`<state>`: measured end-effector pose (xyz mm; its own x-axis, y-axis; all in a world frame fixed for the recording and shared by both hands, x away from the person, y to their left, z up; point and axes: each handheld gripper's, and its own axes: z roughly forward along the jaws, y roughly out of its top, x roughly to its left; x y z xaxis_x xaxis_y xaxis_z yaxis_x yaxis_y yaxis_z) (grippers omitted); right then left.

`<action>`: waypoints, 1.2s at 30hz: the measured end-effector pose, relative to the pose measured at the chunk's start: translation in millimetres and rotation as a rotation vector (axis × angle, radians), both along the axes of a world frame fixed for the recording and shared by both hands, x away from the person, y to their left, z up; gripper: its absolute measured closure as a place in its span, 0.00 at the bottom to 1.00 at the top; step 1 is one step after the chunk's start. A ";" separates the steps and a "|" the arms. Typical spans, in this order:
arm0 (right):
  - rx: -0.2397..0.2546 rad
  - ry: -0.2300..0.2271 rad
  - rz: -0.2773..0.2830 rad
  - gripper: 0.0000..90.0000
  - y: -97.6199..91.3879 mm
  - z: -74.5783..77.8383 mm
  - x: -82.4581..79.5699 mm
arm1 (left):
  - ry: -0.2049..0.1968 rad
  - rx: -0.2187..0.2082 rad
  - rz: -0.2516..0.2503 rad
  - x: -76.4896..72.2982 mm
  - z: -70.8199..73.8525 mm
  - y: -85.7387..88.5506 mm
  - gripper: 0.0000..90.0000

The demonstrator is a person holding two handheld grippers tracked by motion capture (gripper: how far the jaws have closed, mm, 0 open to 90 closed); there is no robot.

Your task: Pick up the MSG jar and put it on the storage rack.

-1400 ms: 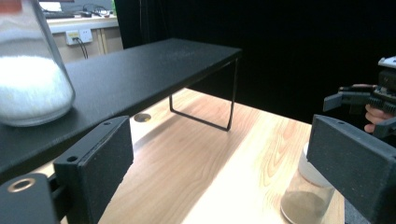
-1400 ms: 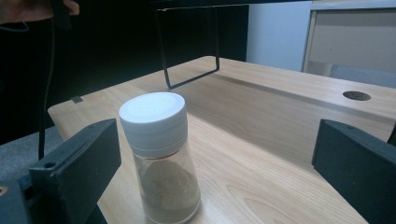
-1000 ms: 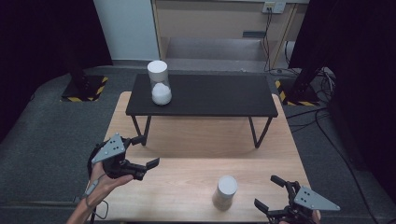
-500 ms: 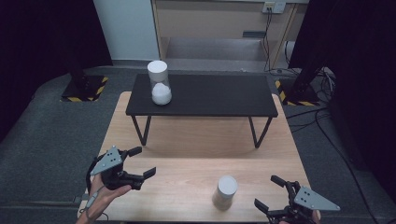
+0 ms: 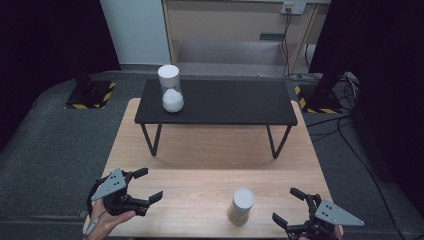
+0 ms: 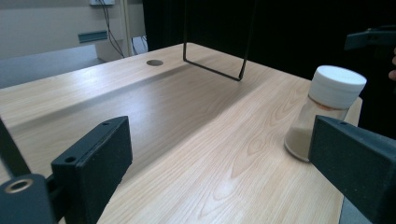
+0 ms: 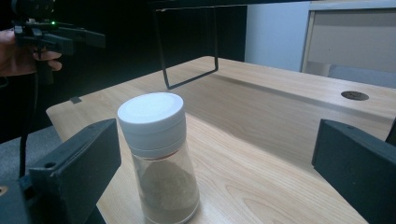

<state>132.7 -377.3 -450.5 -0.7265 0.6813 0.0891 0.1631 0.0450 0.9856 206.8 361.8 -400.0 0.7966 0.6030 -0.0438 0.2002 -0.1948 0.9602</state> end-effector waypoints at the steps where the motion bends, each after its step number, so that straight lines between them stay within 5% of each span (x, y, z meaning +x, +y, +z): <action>1: 0.000 0.001 0.000 0.02 0.0 0.1 0.2 | -0.003 0.005 0.002 -1.8 0.0 0.7 0.06; 12: 0.002 0.000 -0.002 0.02 -0.2 -0.1 0.0 | -0.031 0.013 0.030 -21.3 0.3 8.0 0.05; 27: 0.012 -0.004 -0.019 0.01 -0.9 -0.8 -2.6 | -0.059 -0.097 0.173 -36.4 -3.8 27.3 0.00; 33: 0.017 -0.006 -0.026 0.01 -1.7 -1.6 -3.1 | -0.051 -0.127 0.185 -37.7 -5.4 30.0 0.00; 36: 0.015 -0.006 -0.026 0.01 -1.7 -1.4 -3.5 | -0.065 -0.109 0.170 -38.3 -3.9 27.6 0.00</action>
